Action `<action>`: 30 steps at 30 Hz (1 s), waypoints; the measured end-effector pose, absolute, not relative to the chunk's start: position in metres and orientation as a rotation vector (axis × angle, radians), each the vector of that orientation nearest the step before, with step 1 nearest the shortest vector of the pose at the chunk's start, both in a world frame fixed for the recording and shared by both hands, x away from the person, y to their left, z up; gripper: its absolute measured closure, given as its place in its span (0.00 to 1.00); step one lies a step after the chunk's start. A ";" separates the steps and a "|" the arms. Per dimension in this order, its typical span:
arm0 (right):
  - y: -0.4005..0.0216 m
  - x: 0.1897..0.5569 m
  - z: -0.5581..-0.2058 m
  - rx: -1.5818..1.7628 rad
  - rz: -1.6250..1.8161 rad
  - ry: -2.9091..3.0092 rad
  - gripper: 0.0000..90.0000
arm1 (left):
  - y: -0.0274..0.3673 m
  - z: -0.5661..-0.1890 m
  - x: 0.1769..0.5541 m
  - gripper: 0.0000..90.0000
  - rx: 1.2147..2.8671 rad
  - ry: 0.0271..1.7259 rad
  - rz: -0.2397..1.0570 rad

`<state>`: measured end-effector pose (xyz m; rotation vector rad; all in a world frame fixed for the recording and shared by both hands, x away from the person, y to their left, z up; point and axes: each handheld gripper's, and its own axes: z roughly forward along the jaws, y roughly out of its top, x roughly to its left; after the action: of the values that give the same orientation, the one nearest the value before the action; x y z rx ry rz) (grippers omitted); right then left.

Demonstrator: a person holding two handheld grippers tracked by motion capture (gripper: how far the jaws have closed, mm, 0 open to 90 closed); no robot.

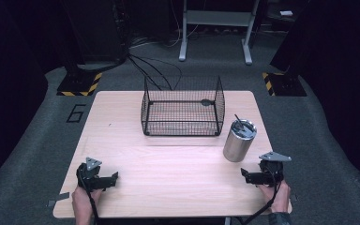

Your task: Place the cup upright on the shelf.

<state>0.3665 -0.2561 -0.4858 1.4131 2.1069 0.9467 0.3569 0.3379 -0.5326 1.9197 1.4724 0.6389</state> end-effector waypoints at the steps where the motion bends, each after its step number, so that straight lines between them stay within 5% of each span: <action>1: -0.256 0.366 -0.486 1.413 0.947 2.107 0.00 | 0.338 -0.533 0.357 0.00 1.920 1.472 0.639; 14: -0.252 0.384 -0.441 1.340 1.063 2.077 0.00 | 0.338 -0.533 0.357 0.00 1.920 1.472 0.639; 30: -0.245 0.413 -0.427 1.295 1.150 2.057 0.00 | 0.338 -0.533 0.357 0.00 1.919 1.473 0.639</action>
<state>0.4127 -0.2447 -0.4269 1.2954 2.0571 1.1504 0.3569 0.3379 -0.5326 1.9193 1.4725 0.6388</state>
